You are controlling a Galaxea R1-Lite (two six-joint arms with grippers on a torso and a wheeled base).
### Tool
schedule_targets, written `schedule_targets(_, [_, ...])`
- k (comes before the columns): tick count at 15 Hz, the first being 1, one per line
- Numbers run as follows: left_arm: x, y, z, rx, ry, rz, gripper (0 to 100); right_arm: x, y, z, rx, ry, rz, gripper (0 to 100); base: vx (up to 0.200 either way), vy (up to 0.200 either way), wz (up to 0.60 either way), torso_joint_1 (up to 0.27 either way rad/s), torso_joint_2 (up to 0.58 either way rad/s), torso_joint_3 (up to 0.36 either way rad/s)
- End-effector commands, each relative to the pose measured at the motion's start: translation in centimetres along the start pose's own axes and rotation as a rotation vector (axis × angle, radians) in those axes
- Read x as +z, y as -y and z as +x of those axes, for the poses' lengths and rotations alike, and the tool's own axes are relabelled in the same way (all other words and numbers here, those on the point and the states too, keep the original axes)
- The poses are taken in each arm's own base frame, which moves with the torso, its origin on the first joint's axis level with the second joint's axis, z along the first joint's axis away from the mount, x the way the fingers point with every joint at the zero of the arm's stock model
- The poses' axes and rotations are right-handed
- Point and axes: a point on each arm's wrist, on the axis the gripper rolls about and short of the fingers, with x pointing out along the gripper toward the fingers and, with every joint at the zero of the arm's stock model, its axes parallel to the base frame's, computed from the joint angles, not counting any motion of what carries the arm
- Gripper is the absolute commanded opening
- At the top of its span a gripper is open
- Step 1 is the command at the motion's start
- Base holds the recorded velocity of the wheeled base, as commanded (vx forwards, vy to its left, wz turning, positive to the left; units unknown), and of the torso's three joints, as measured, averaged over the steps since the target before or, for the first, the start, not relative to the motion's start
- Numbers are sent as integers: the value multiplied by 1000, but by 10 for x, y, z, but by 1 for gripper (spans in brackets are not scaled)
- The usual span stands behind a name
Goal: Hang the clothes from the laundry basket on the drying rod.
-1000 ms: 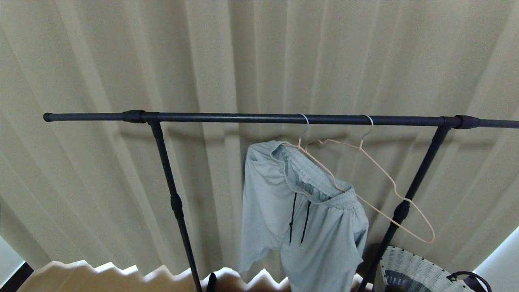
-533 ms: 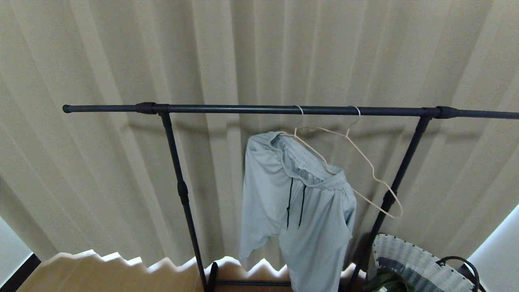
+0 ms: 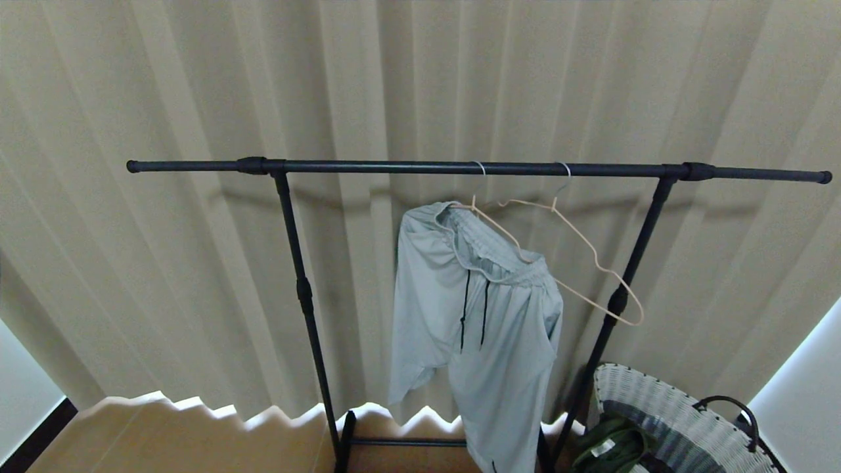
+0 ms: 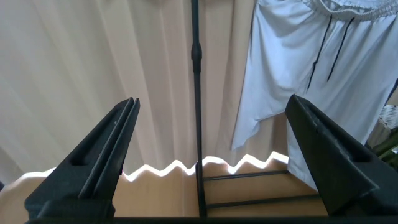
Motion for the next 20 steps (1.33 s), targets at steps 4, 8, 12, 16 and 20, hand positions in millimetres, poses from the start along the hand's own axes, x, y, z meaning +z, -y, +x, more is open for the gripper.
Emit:
schedule_targets(4, [0, 0, 0, 3, 1, -5, 100, 0, 0, 0, 0, 2, 0, 100, 0, 0, 0, 0, 0, 0])
schedule_targets(8, [0, 0, 0, 2, 1, -5, 100, 0, 0, 0, -2, 2, 2, 100, 0, 0, 0, 0, 0, 0])
schedule_targets(12, [0, 0, 0, 2, 1, -5, 100, 0, 0, 0, -2, 2, 2, 100, 0, 0, 0, -151, 386, 216])
schedule_targets(16, [0, 0, 0, 2, 1, -5, 100, 0, 0, 0, -2, 2, 2, 100, 0, 0, 0, -208, 519, 304])
schedule_targets(20, [0, 0, 0, 2, 1, -5, 100, 0, 0, 0, -2, 2, 3, 100, 0, 0, 0, -193, 508, 314])
